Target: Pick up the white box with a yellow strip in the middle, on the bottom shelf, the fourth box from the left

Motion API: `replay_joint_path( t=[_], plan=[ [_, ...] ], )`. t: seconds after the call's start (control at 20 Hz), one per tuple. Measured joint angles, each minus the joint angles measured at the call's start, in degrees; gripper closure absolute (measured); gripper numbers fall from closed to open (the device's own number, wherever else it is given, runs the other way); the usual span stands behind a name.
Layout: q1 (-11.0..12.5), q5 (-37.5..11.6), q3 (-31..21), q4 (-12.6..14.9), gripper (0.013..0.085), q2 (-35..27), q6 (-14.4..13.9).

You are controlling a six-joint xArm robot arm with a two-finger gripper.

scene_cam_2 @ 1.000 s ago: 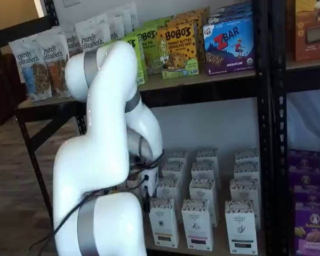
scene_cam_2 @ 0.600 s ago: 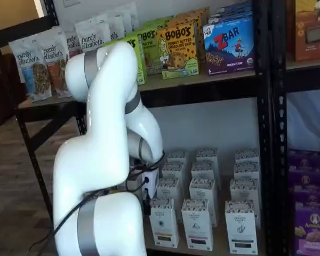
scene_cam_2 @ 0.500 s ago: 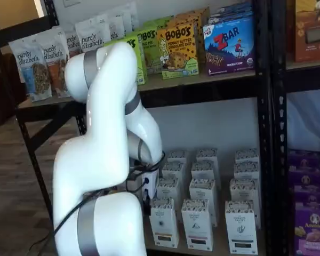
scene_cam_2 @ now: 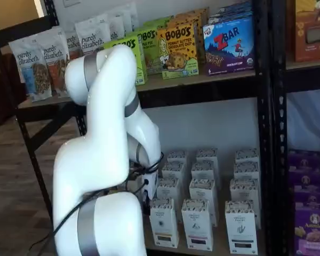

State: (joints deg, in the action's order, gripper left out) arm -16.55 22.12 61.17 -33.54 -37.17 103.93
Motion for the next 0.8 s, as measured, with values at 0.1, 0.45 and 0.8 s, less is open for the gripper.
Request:
replay_joint_path(
  t=[0.1, 0.45, 0.8],
  plan=[
    [0.01, 0.08, 0.89, -0.46, 0.0130, -0.85, 0.43],
    [0.36, 0.08, 4.83, -0.21, 0.0130, -4.95, 0.56],
    [0.80, -0.93, 8.35, -5.01, 0.0130, -8.15, 5.30]
  ],
)
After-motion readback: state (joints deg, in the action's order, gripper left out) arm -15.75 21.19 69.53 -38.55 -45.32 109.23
